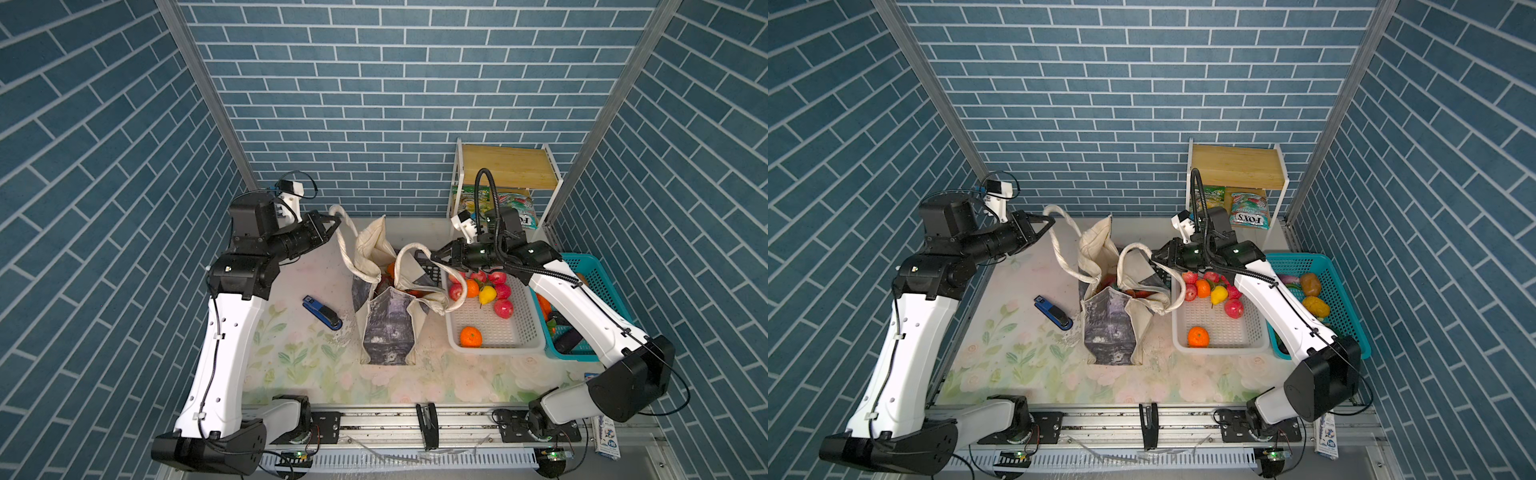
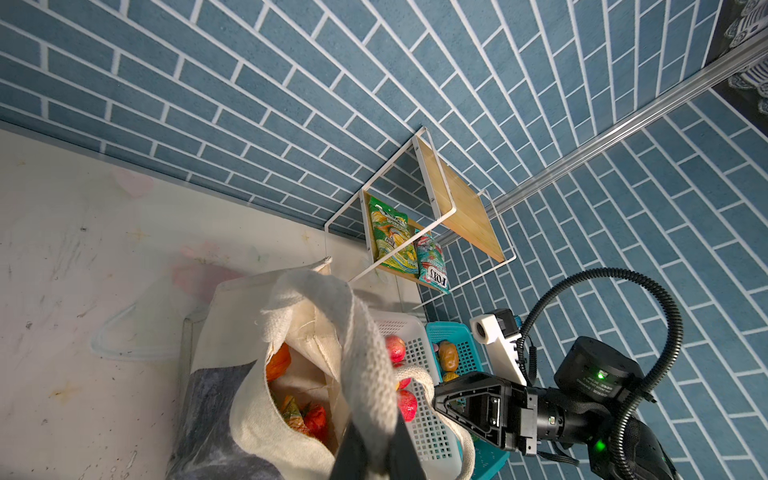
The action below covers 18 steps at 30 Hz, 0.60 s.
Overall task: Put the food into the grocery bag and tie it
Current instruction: 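Lift the right gripper's handle up toward the left gripper while the left raises its handle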
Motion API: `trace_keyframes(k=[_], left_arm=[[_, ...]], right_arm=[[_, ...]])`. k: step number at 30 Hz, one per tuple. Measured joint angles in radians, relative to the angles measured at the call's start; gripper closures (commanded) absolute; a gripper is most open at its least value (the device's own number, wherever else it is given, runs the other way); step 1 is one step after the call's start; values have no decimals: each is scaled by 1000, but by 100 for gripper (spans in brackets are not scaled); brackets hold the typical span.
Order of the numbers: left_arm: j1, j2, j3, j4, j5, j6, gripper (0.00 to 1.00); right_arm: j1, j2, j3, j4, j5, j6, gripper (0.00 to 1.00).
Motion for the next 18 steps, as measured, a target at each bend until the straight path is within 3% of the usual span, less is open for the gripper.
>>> trace_keyframes(k=[6,14,18], left_arm=[[0,0,0,-3,-4,5,97],[0,0,0,-3,-4,11,97],[0,0,1,-7,-4,14,97]], right_arm=[[0,0,-1,2,-10,0,68],[0,10,-1,-5,3,-9,76],[5,33,7,-26,16,-27,70]])
